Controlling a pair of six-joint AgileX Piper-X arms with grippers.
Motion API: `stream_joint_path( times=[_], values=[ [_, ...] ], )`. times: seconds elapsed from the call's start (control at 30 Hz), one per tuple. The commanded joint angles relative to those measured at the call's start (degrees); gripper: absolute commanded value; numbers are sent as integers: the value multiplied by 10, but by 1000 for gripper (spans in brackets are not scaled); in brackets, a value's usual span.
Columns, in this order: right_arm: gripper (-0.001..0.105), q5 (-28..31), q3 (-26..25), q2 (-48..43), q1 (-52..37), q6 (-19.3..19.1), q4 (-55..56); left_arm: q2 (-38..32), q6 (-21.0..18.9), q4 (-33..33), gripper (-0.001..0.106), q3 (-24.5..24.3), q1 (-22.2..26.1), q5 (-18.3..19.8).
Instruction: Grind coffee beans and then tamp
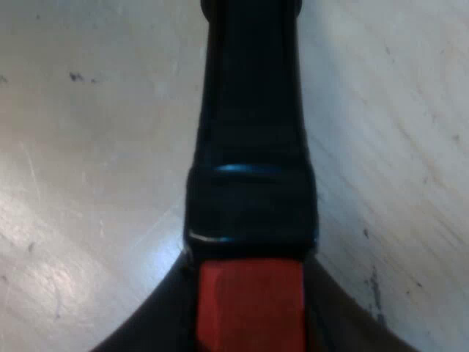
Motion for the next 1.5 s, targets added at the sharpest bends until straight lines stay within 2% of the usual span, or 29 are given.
stream_joint_path(
  times=[0.03,0.2,0.43,0.47,0.5,0.57,0.67,0.77,1.0,1.07,1.2,1.3,1.37,1.5],
  values=[
    [0,12,-2,4,-3,-5,-26,26,3,-10,84,-1,-3,4],
    [0,14,-2,41,-3,-6,-54,62,3,-10,84,-1,-3,4],
    [2,14,-2,61,-3,-5,-60,63,3,-9,84,-1,-3,1],
    [9,14,-2,61,-3,-5,-60,63,3,-9,84,-1,-3,1],
    [12,14,-2,61,-3,-5,-60,63,3,-9,84,-1,-3,1],
    [33,14,-2,61,-3,-5,-57,63,3,-9,84,-1,-3,0],
    [57,14,-2,61,-3,-5,-46,63,3,-9,84,-1,-3,0],
    [65,14,-4,61,-3,-4,-12,63,3,-8,84,-1,-3,0],
    [68,18,-22,60,-3,21,91,62,3,-1,84,-1,-3,-5],
    [68,18,-51,60,-3,21,153,53,1,6,84,-4,-3,-5],
    [68,18,-76,44,-3,19,180,34,1,22,84,-13,-3,-12],
    [68,14,-95,19,4,8,199,16,1,35,84,-21,-3,-16],
    [68,14,-112,-6,17,-13,228,-6,1,48,84,-27,-3,-17],
    [68,14,-117,-17,22,-17,237,-19,1,71,84,-30,-3,-17]
  ],
)
